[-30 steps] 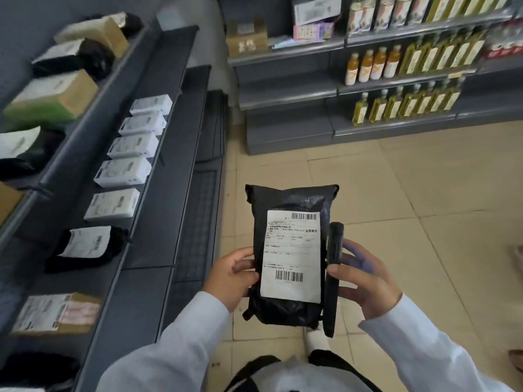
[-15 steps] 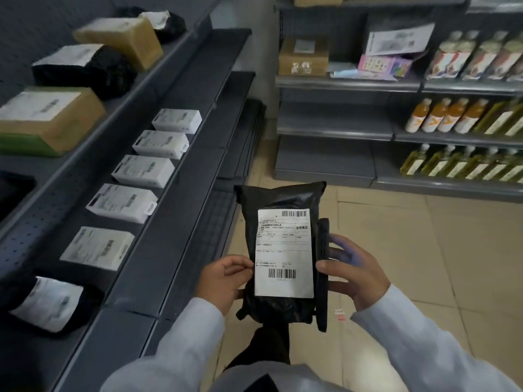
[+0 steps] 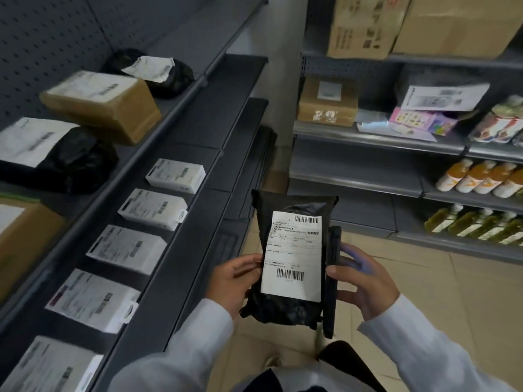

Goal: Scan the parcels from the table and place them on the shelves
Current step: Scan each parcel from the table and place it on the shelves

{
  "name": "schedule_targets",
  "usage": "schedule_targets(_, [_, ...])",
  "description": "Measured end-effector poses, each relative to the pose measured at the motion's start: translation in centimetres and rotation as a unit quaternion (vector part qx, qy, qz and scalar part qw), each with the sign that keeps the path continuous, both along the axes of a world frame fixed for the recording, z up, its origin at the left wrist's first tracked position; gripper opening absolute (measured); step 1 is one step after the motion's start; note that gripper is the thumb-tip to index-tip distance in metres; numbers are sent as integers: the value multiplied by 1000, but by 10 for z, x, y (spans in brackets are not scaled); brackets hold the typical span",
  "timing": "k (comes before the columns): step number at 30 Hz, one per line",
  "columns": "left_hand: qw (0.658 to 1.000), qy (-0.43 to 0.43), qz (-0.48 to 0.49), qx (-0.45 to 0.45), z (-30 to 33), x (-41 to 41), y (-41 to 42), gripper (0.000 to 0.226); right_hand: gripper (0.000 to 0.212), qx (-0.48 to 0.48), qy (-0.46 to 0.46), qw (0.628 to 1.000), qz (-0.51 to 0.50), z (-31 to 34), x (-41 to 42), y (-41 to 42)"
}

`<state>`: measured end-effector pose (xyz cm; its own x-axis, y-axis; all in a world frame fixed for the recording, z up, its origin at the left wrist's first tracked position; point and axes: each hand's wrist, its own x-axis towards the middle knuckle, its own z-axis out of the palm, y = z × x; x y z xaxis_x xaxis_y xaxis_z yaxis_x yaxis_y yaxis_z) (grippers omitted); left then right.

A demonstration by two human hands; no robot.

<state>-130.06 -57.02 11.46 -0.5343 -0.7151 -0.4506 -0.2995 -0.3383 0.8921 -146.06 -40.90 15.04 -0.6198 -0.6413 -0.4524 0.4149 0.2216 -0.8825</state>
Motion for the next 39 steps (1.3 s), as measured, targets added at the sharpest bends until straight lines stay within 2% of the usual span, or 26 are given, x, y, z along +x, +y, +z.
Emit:
schedule_targets(6, [999, -6, 43, 21, -12, -65, -69, 21, 90, -6, -43, 997, 60, -18, -87, -96])
schedule_targets(12, [993, -15, 112, 38, -17, -139, -135, 41, 81, 0, -86, 982, 166, -29, -192, -205])
schedule_targets(18, [966, -3, 242, 96, -12, -196, -185, 49, 82, 25, -105, 951, 289, -22, -269, -309])
schedule_targets(21, [947, 1, 305, 101, -18, -215, -197, 50, 109, 38, -92, 939, 328, -23, -289, -352])
schedule_targets(23, [928, 22, 354, 113, -27, -224, -203, 51, 118, 35, -91, 934, 345, -27, -299, -376])
schedule_targets(24, [915, 34, 384, 121, -31, -228, -206, 51, 113, 38, -93, 931, 351, -27, -303, -386])
schedule_targets(27, [877, 59, 454, 145, -38, -241, -219, 46, 81, 51, -98, 922, 371, -28, -317, -410])
schedule_targets(29, [868, 54, 470, 153, -41, -248, -232, 43, 50, 63, -93, 918, 381, -30, -327, -420])
schedule_targets(31, [869, 34, 471, 147, -43, -254, -252, 42, 35, 80, -93, 917, 380, -32, -334, -427])
schedule_targets(35, [870, 4, 479, 120, -59, -261, -312, 47, 27, 125, -101, 922, 353, -30, -336, -443])
schedule_targets(37, [864, -2, 492, 110, -68, -265, -345, 46, 30, 142, -95, 923, 345, -26, -334, -451])
schedule_targets(39, [874, -36, 476, 90, -77, -267, -377, 44, 34, 147, -92, 925, 337, -20, -334, -457])
